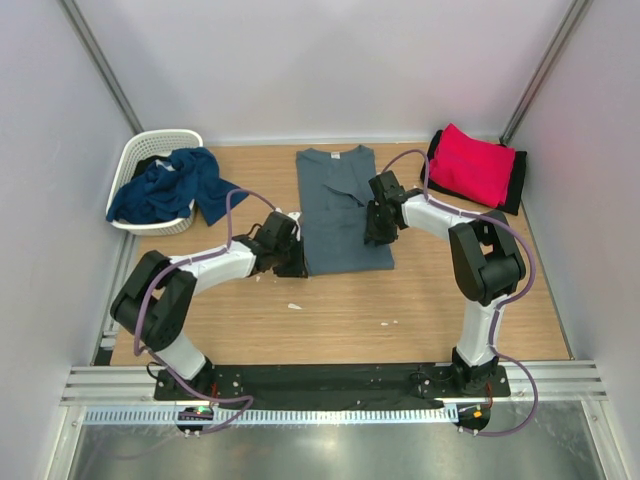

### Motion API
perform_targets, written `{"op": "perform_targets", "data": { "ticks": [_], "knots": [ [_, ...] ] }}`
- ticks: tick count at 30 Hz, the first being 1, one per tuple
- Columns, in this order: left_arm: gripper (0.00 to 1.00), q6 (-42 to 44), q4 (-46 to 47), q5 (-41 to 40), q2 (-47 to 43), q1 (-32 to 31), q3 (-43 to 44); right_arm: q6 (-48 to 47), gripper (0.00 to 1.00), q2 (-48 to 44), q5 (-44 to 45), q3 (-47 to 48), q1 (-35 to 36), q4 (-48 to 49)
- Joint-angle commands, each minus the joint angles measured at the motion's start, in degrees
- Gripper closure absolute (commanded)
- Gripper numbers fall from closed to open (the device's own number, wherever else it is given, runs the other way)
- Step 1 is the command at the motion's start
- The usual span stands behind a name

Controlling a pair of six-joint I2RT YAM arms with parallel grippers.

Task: Fold and stack the t-shirts
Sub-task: Fold the tshirt

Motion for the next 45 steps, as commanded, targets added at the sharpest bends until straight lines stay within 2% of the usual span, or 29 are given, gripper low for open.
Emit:
{"op": "perform_targets", "data": {
  "ticks": [1,12,13,18,21,25,34,45],
  "knots": [
    [0.83,1.1,2.1,2.4,1.3,0.1,2.8,-1.1,0.63,0.5,0.9,1.4,-0.3,-0.4],
    [0.76,1.1,3.1,2.6,3.7,0.1,4.5,-1.3,0.62,1.4,1.0,2.3,-0.4,-0.8],
    [0.79,1.2,2.9,2.6,3.9,0.1,4.7,-1.2,0.63,1.5,1.0,2.2,-0.4,-0.9],
    [0.81,1.1,2.6,1.7,4.9,0.1,5.0,-1.2,0.62,1.5,1.1,2.3,-0.3,-1.0],
    [0.86,1.4,2.6,1.2,5.1,0.1,5.0,-1.2,0.63,1.5,1.3,2.3,-0.4,-1.1],
    [1.00,2.4,2.6,1.0,5.2,0.2,4.8,-1.3,0.63,1.6,1.3,2.3,-0.4,-1.2],
    [1.00,9.0,-1.2,-1.7,1.9,0.3,4.6,-1.5,0.63,2.2,1.6,2.3,-0.3,-1.3],
    [1.00,11.4,-3.6,-3.9,0.4,1.2,4.2,-1.8,0.63,2.5,2.1,2.6,-0.4,-1.8]
  ]
}}
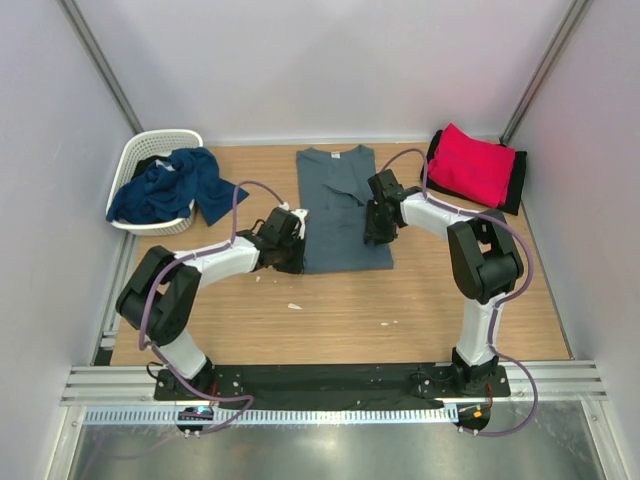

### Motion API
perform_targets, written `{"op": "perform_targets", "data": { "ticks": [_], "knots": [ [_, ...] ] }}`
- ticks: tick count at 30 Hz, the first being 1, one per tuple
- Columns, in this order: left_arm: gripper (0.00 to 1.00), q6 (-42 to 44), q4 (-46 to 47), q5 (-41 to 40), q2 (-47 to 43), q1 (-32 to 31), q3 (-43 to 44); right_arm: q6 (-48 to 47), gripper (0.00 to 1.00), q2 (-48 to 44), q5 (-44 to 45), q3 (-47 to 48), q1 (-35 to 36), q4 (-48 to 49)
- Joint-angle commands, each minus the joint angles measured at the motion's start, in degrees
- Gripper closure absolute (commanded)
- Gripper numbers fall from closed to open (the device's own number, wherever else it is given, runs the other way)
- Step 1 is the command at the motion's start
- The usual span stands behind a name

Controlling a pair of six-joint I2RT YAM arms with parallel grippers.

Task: Fold and stack the t-shirts
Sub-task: Fold the tshirt

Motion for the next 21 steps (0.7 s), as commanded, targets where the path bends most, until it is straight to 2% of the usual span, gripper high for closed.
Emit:
{"op": "perform_targets", "data": {
  "ticks": [1,8,14,18,21],
  "knots": [
    [1.00,2.1,-3.2,-1.5,-2.7,1.5,1.4,-1.4,0.64,1.4,2.2,1.0,-0.4,-0.5],
    [1.00,1.6,-8.8,2.3,-3.9,1.6,1.2,-0.7,0.63,0.7,1.7,1.0,-0.4,-1.2],
    [1.00,-3.1,-8.5,1.9,-4.7,1.6,-1.9,1.1,0.63,-1.6,-2.0,0.8,-0.4,-1.5],
    [1.00,-5.1,-6.9,1.7,-5.5,1.6,-4.0,1.6,0.54,-5.0,-4.7,0.6,-0.3,-1.9],
    [1.00,-6.2,-7.2,1.1,-6.0,1.6,-4.7,1.4,0.43,-9.0,-6.2,1.2,-0.3,-3.1]
  ]
}}
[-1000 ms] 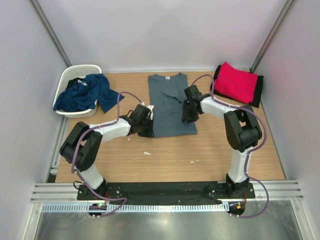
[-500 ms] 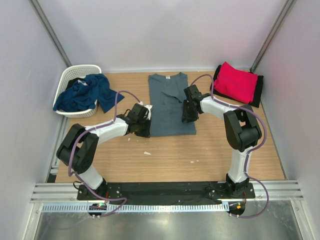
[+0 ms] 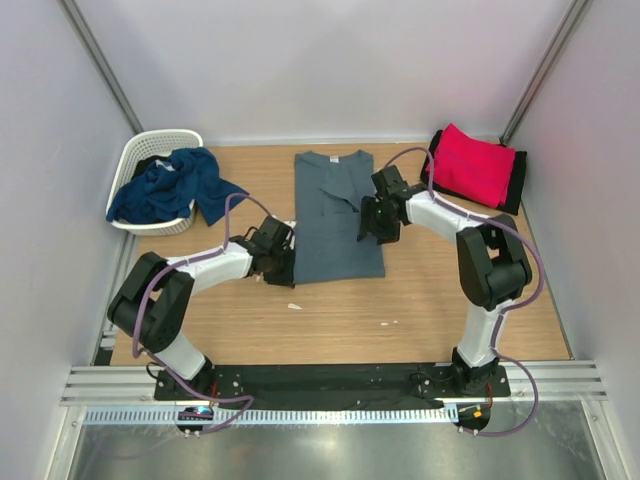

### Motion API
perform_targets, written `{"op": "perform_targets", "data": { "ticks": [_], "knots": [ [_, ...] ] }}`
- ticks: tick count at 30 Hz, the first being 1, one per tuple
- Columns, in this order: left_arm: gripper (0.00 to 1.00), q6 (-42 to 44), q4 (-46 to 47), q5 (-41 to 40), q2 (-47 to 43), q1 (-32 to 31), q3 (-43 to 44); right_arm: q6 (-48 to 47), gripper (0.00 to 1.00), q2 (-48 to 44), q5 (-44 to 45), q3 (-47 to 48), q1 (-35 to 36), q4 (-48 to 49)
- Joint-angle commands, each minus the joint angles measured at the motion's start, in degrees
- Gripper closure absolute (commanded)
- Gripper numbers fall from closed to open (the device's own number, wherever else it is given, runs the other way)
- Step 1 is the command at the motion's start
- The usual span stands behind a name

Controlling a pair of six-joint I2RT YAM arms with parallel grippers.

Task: Fold and stack the t-shirts
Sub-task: Fold the tshirt

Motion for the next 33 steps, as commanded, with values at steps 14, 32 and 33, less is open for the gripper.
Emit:
{"op": "perform_targets", "data": {
  "ticks": [14,32,33],
  "knots": [
    [1.00,-6.7,-6.0,-0.2,-8.8,0.3,-5.2,3.8,0.27,-26.9,-3.7,-24.7,6.1,-4.4],
    [1.00,-8.0,-8.4,-0.9,-10.1,0.3,-6.0,2.9,0.38,-24.3,3.1,-25.6,11.7,-2.5],
    [1.00,-8.0,-8.3,-0.9,-10.0,0.3,-6.1,2.7,0.39,-24.2,2.9,-25.6,11.8,-1.8]
  ]
}}
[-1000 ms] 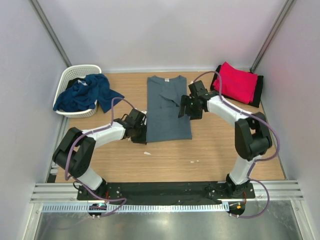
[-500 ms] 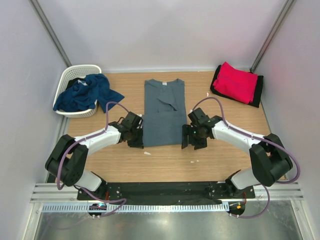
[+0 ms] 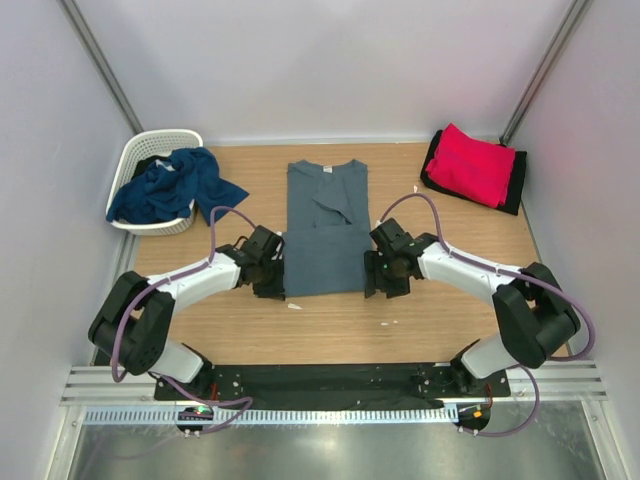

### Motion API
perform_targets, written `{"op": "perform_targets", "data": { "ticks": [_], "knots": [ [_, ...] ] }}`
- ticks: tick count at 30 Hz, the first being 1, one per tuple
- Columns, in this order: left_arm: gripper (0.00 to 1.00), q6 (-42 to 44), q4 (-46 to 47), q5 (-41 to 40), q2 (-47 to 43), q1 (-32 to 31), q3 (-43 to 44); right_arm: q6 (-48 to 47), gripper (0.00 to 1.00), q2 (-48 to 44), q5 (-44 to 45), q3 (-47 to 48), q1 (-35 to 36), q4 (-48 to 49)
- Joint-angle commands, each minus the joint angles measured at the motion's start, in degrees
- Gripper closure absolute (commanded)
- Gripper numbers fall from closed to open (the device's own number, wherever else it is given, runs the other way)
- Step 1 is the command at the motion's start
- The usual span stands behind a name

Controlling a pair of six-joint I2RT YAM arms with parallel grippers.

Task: Fold and stack the t-shirts
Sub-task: Fold the tshirt

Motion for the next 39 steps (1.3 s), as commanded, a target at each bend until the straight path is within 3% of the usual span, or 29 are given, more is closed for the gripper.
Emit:
{"op": "perform_targets", "data": {
  "ticks": [1,31,36,39],
  "knots": [
    [1.00,-0.6,-1.7,-0.1,-1.9,0.3,-0.2,-1.1,0.39,0.5,1.2,0.7,0.1,2.4],
    [1.00,0.4,-2.4,-1.7,-2.2,0.3,1.4,-4.8,0.62,4.9,0.4,-1.7,0.5,10.7],
    [1.00,0.2,-2.0,-1.9,-2.3,0.3,1.0,-5.4,0.77,5.6,1.8,-1.9,0.7,11.3],
    [1.00,-0.3,-2.7,-2.4,-2.9,0.3,0.9,-5.2,0.94,5.3,1.0,-2.8,0.6,11.2]
  ]
}}
